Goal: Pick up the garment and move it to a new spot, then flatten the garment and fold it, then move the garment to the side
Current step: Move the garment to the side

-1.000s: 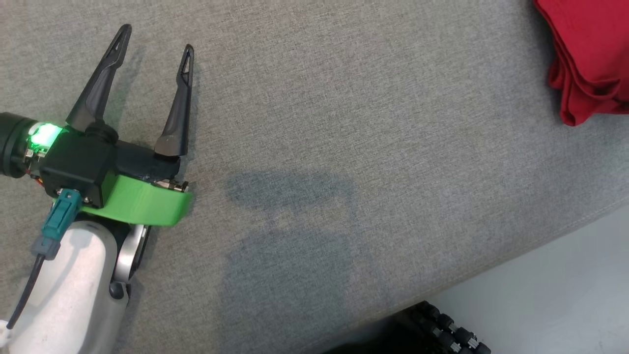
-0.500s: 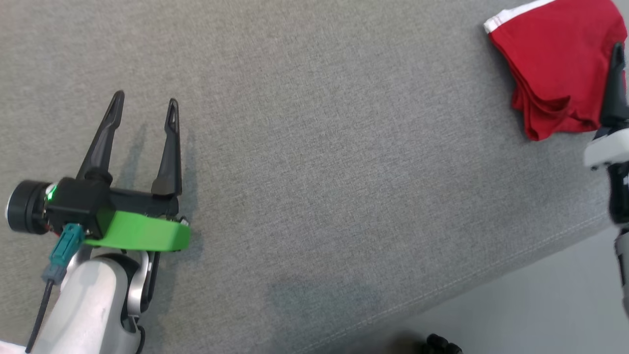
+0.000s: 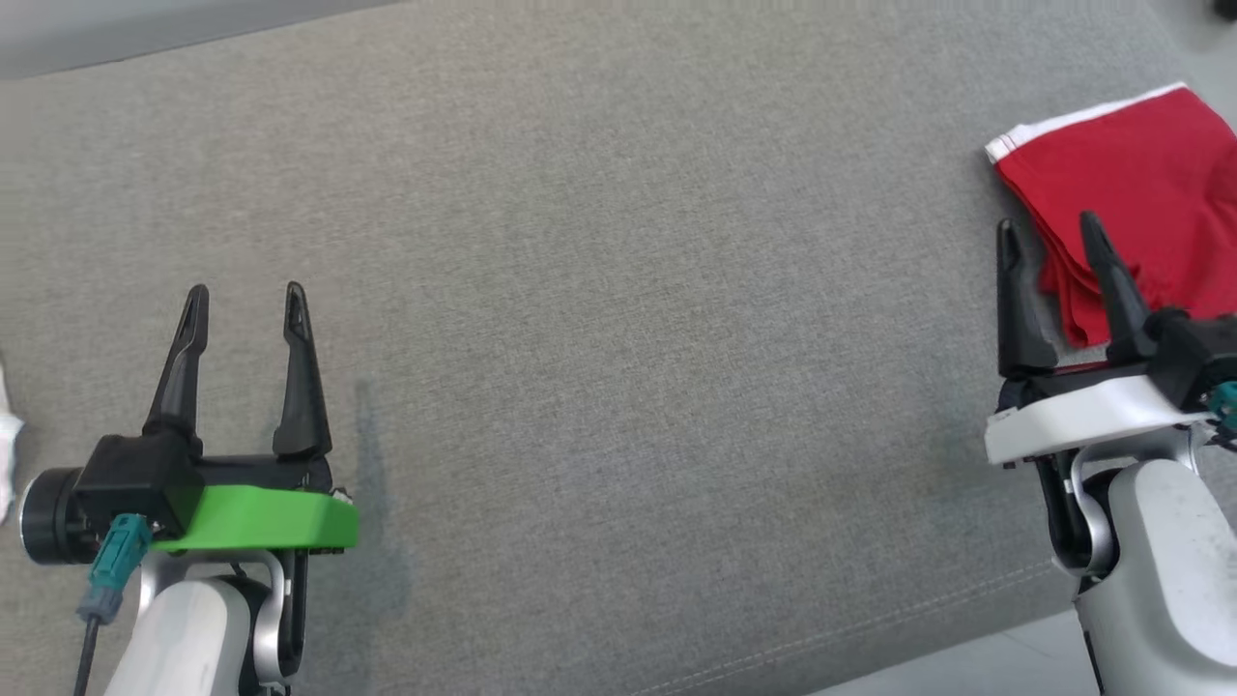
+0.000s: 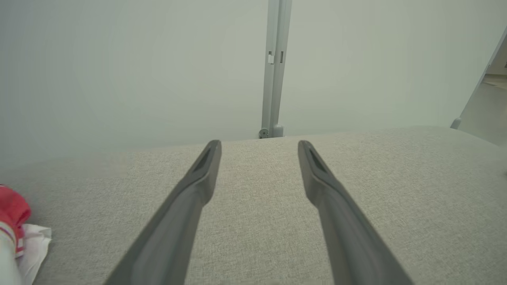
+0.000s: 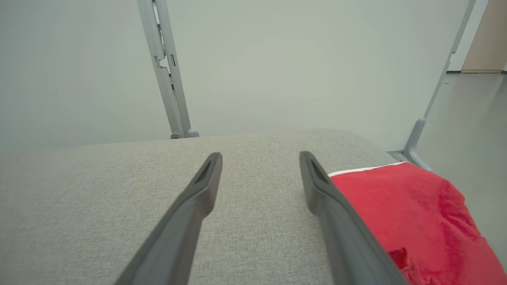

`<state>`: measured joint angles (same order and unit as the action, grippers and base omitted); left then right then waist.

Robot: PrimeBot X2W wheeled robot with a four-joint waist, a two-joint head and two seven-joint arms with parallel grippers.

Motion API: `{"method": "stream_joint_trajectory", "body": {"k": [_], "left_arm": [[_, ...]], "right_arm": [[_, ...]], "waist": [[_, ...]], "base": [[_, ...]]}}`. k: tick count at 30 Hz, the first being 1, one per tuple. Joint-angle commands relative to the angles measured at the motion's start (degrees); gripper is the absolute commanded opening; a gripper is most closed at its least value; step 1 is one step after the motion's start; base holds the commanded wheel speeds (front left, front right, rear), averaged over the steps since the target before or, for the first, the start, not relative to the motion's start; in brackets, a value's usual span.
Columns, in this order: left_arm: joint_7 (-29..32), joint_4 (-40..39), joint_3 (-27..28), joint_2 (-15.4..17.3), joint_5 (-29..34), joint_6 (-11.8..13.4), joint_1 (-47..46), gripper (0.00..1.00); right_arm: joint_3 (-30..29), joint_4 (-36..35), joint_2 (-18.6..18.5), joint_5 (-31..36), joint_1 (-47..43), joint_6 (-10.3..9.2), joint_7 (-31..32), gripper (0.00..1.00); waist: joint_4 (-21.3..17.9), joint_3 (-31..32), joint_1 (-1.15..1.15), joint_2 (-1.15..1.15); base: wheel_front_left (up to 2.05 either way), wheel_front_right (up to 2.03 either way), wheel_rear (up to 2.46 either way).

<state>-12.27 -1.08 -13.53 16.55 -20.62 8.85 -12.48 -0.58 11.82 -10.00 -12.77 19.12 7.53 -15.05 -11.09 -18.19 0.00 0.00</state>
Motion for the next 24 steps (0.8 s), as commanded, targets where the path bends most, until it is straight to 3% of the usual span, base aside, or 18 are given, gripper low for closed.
{"method": "stream_joint_trajectory", "body": {"k": [1, 13, 24], "left_arm": [[-0.36, 0.28, 0.21, -0.03, -0.12, 0.40, 1.26, 1.00], [-0.38, 1.03, 1.46, 1.55, -1.03, 1.80, 7.29, 1.00], [1.00, -0.27, 0.58, 2.24, -1.35, 2.61, 12.00, 1.00]], "right_arm": [[0.32, -0.28, 0.27, 0.54, -1.26, -0.08, 0.03, 1.00], [3.19, -2.16, 1.83, 2.71, -5.81, -0.09, 2.42, 1.00], [1.80, -4.66, 1.88, 3.75, -11.81, -0.08, 4.75, 1.00]], "waist": [[4.32, 4.23, 0.00, 0.00], [9.24, 10.06, 0.00, 0.00], [9.36, 14.34, 0.00, 0.00]], "base": [[0.00, 0.00, 0.00], [0.00, 0.00, 0.00], [0.00, 0.00, 0.00]]}}
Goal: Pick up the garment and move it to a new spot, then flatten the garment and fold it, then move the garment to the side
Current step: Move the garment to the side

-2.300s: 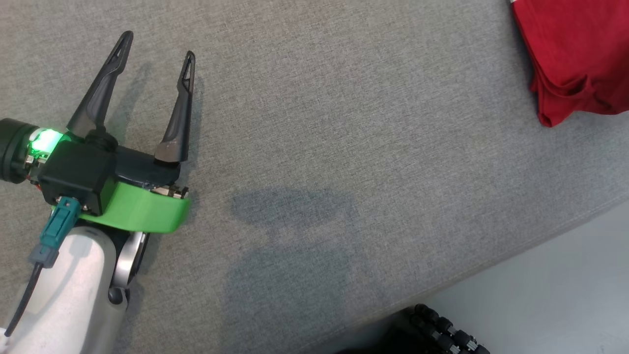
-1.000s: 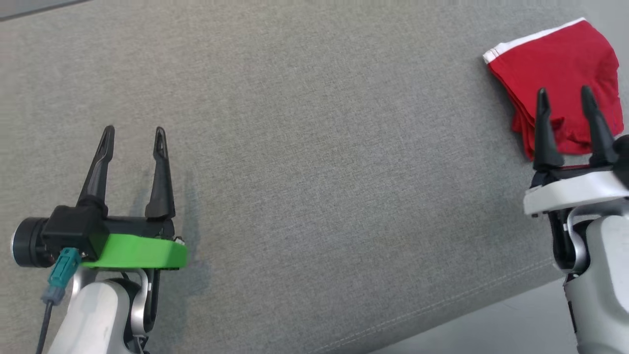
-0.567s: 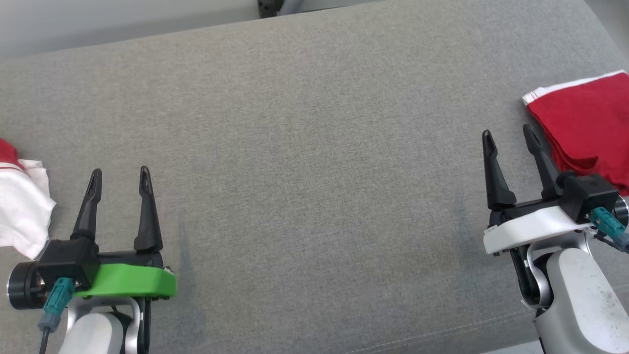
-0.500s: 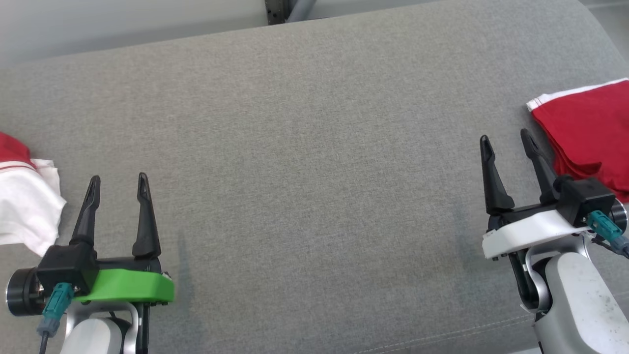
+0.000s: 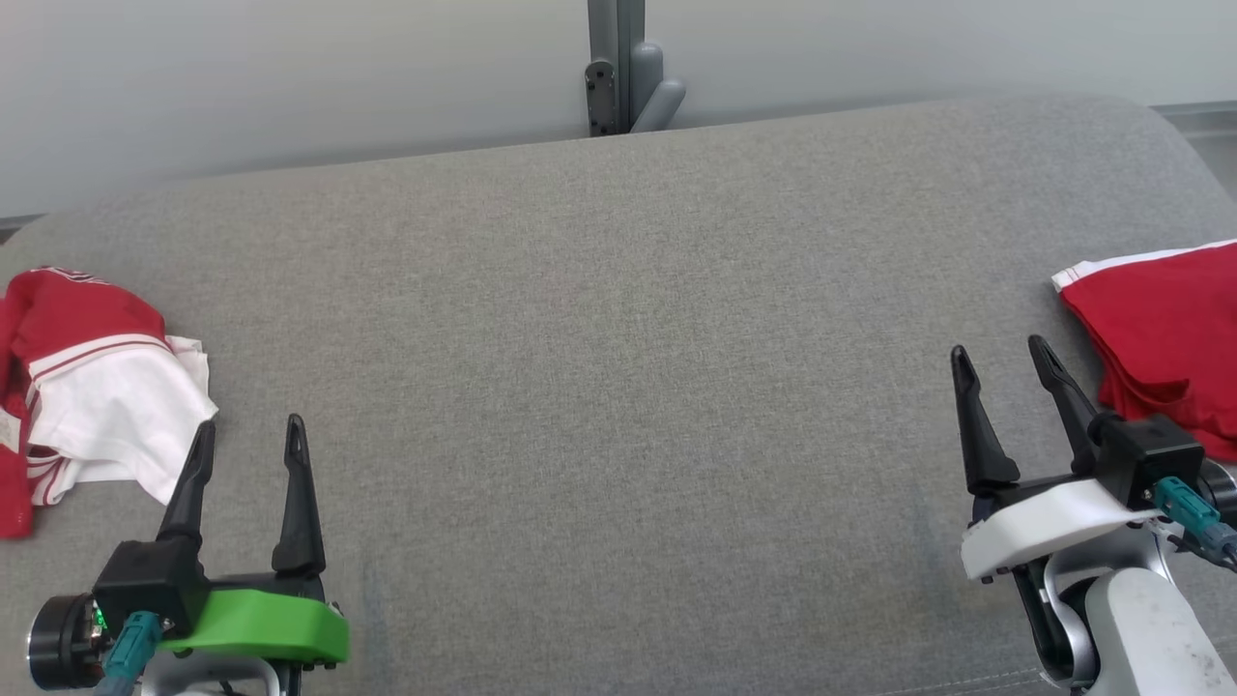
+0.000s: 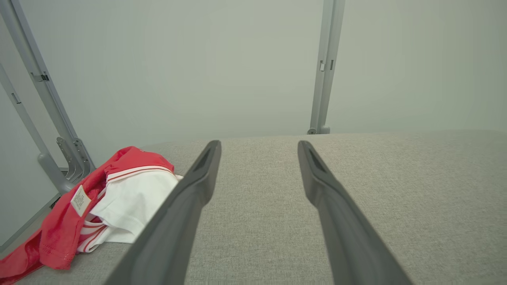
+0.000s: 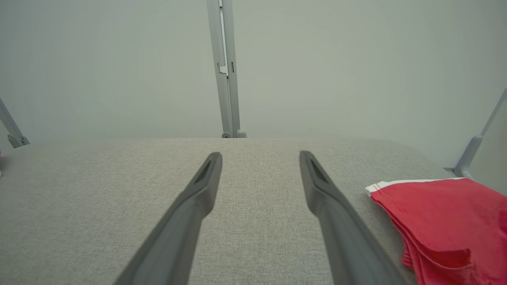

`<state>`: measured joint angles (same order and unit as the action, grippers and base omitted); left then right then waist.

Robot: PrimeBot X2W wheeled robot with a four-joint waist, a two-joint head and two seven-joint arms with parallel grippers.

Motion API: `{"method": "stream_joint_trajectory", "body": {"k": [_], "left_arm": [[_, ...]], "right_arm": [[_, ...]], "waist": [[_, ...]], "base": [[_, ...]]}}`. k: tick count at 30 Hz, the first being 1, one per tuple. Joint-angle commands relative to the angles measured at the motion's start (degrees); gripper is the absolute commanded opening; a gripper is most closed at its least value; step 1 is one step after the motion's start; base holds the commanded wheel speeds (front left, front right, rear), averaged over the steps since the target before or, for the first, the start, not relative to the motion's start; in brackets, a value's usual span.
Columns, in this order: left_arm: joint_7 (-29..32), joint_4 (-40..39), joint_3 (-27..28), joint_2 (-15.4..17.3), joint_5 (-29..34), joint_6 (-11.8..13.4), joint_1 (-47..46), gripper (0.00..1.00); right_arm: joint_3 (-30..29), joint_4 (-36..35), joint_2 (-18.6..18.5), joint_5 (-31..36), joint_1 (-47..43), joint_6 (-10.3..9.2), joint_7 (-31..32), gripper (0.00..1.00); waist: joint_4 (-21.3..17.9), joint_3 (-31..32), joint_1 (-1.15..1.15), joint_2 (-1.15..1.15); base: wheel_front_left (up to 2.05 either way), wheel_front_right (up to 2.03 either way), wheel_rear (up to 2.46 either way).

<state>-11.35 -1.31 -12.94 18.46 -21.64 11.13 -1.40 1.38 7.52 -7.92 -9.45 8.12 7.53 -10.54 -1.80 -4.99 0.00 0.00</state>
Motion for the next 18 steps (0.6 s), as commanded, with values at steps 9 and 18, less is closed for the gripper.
{"method": "stream_joint_trajectory", "body": {"k": [9, 18], "left_arm": [[0.70, -1.13, -0.60, 0.44, -1.05, 0.62, 3.83, 1.00], [1.19, -1.89, -1.00, 0.70, -1.03, 0.94, 3.85, 1.00]], "right_arm": [[-0.53, -3.26, -0.71, 0.22, -4.16, -0.08, 1.97, 1.00], [-1.15, -4.86, -0.91, 0.19, -5.33, -0.08, 2.81, 1.00]], "waist": [[-0.65, 3.07, 0.00, 0.00], [-0.70, 2.80, 0.00, 0.00]], "base": [[0.00, 0.00, 0.00], [0.00, 0.00, 0.00]]}}
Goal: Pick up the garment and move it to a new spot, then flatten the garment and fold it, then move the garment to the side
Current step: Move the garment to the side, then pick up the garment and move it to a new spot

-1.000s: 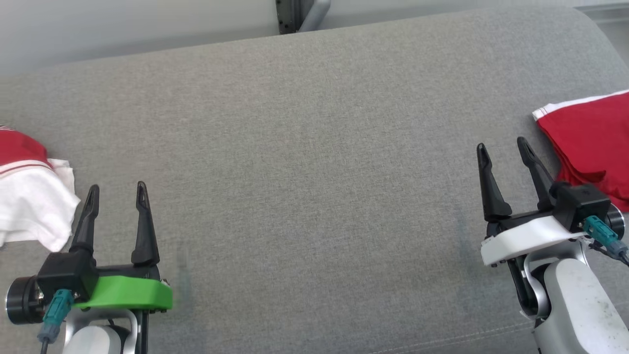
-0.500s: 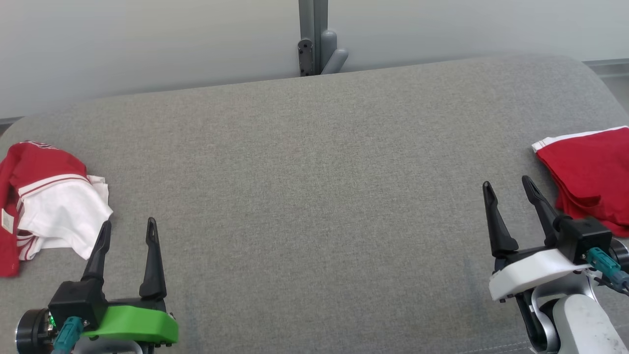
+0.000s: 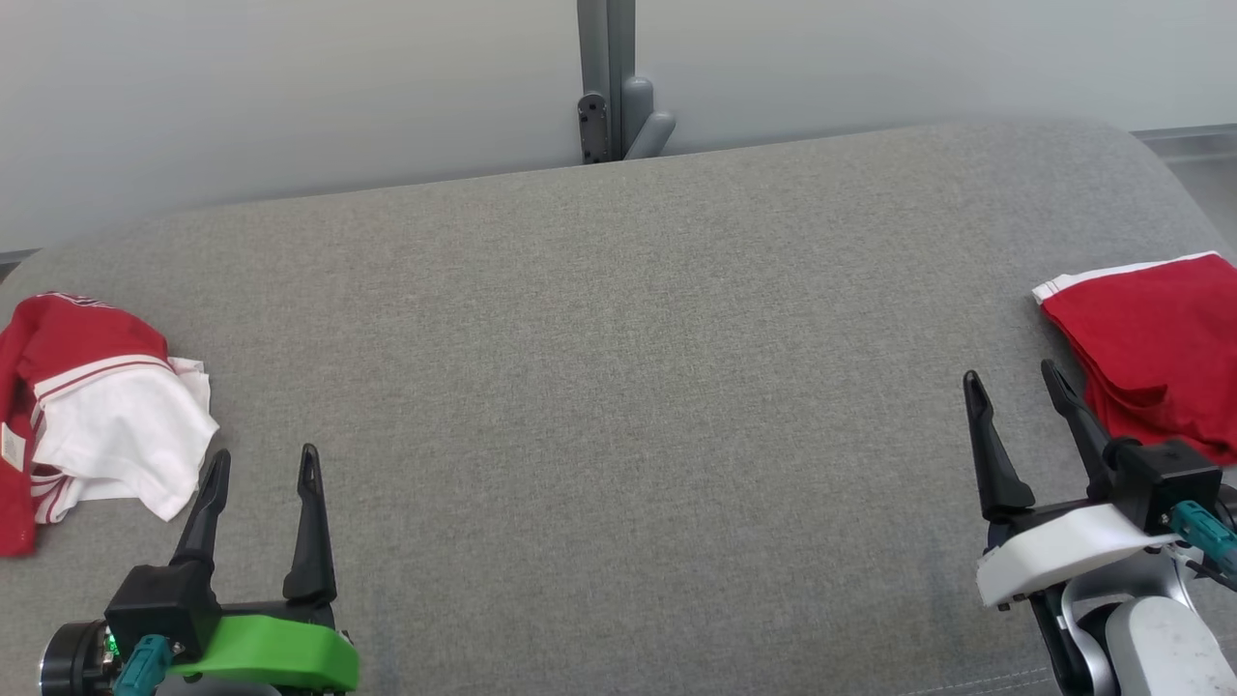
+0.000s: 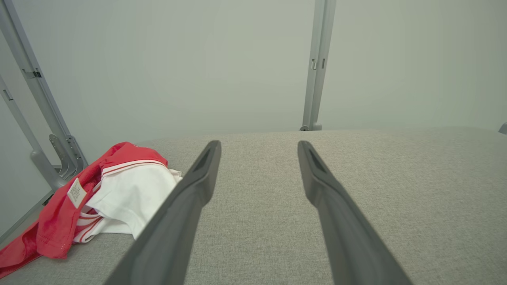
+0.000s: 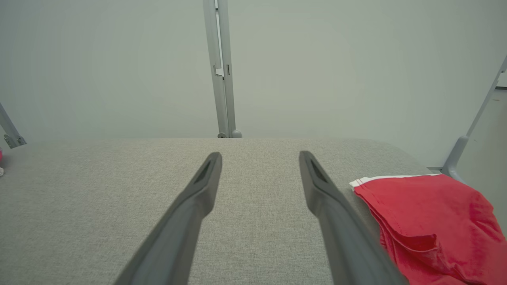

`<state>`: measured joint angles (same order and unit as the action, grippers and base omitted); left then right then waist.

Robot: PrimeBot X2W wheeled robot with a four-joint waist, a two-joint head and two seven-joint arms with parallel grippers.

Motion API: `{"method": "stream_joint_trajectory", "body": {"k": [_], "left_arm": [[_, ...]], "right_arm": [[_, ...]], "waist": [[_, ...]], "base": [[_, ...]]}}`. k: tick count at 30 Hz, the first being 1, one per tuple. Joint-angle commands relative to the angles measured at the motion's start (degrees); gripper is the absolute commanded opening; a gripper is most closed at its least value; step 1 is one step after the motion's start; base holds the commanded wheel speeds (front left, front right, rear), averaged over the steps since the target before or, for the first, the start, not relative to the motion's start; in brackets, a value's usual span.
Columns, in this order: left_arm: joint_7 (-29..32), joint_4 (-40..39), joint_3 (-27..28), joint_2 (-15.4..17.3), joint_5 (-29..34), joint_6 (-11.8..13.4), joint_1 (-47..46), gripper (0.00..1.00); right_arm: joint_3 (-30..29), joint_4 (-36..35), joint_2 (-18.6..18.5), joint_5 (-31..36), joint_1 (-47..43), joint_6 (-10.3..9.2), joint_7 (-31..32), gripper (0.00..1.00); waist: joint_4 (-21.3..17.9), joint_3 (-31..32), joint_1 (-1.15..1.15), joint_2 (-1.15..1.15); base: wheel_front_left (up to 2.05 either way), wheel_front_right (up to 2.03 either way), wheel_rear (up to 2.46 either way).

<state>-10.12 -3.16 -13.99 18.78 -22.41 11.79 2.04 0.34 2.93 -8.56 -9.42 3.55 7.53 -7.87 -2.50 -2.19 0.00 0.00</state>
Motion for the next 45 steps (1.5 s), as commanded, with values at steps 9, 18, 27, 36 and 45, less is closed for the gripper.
{"method": "stream_joint_trajectory", "body": {"k": [9, 18, 27, 36, 45], "left_arm": [[0.19, -0.38, -0.15, 0.74, -0.30, 0.55, -0.15, 1.00], [-0.05, 0.05, -0.29, 0.76, -0.67, 0.48, -1.40, 1.00], [-1.77, 0.53, 1.01, 0.09, -1.75, -0.02, -4.11, 1.00], [-3.30, 2.01, 2.47, 0.41, -2.95, -1.02, -5.96, 1.00], [-3.95, 3.03, 2.67, 0.32, -3.50, -1.75, -6.05, 1.00]], "right_arm": [[-0.74, -0.45, 0.06, 0.18, -0.91, -0.08, 0.11, 1.00], [-1.46, -0.41, 0.28, 0.32, -1.23, -0.08, 0.05, 1.00], [-0.08, -3.27, -0.28, 0.48, -0.51, -0.08, 1.22, 1.00], [2.45, -5.63, 0.42, -0.03, 0.24, -0.08, 2.89, 1.00], [3.42, -5.85, 1.03, -0.28, 0.38, -0.08, 3.00, 1.00]], "waist": [[0.16, 0.19, 0.00, 0.00], [1.46, 0.32, 0.00, 0.00], [8.30, 0.26, 0.00, 0.00], [18.61, 0.07, 0.00, 0.00], [25.01, 0.05, 0.00, 0.00]], "base": [[0.00, 0.00, 0.00], [0.00, 0.00, 0.00], [0.00, 0.00, 0.00], [0.00, 0.00, 0.00], [0.00, 0.00, 0.00]]}}
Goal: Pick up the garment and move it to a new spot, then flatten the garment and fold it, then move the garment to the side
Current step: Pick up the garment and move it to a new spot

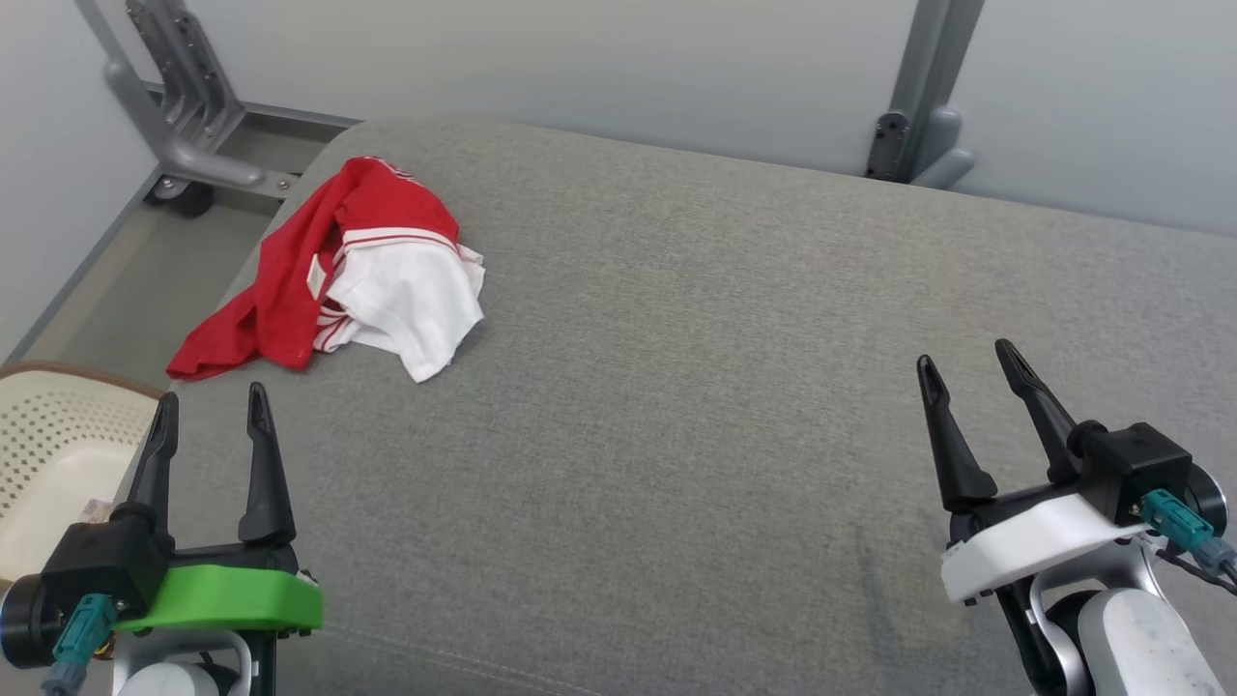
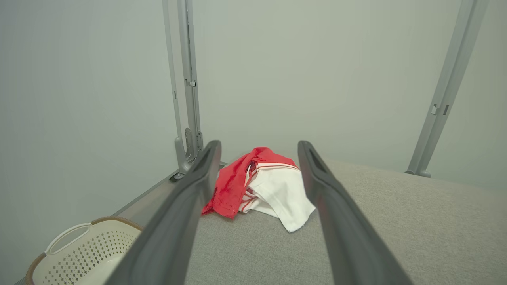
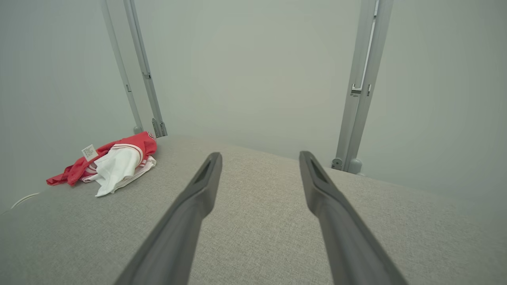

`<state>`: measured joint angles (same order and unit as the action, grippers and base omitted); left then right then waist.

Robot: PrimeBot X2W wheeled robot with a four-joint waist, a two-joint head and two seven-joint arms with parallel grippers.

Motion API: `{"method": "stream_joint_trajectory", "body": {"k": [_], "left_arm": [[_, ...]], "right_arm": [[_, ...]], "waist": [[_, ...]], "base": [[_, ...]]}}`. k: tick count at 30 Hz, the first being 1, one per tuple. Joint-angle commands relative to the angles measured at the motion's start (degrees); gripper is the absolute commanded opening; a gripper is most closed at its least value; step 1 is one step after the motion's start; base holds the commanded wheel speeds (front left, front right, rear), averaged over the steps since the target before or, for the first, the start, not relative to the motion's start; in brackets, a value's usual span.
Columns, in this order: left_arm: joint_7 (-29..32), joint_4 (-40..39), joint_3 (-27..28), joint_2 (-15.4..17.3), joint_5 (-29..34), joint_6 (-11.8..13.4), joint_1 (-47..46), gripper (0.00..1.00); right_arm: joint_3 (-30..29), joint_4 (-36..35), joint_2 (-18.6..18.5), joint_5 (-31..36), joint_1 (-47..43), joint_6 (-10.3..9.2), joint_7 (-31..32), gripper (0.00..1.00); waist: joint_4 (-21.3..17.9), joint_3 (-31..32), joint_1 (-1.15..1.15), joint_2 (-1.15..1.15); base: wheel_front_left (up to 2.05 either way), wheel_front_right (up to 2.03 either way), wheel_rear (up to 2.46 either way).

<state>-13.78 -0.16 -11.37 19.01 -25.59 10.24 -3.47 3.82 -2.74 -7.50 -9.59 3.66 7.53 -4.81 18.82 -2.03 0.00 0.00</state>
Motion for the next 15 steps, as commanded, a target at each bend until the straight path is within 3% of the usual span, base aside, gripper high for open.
{"method": "stream_joint_trajectory", "body": {"k": [1, 15], "left_arm": [[-0.37, 0.11, 0.00, 0.11, -0.32, -0.27, -0.52, 1.00], [-0.55, 0.82, -0.40, -0.20, -0.61, 0.09, -0.75, 1.00]], "right_arm": [[-0.10, -0.09, 0.01, -0.19, 0.29, -0.08, -0.15, 1.00], [-0.03, 1.07, 0.59, -0.15, 0.13, -0.08, -0.68, 1.00]], "waist": [[4.15, -0.10, 0.00, 0.00], [6.51, 0.47, 0.00, 0.00]], "base": [[0.00, 0.00, 0.00], [0.00, 0.00, 0.00]]}}
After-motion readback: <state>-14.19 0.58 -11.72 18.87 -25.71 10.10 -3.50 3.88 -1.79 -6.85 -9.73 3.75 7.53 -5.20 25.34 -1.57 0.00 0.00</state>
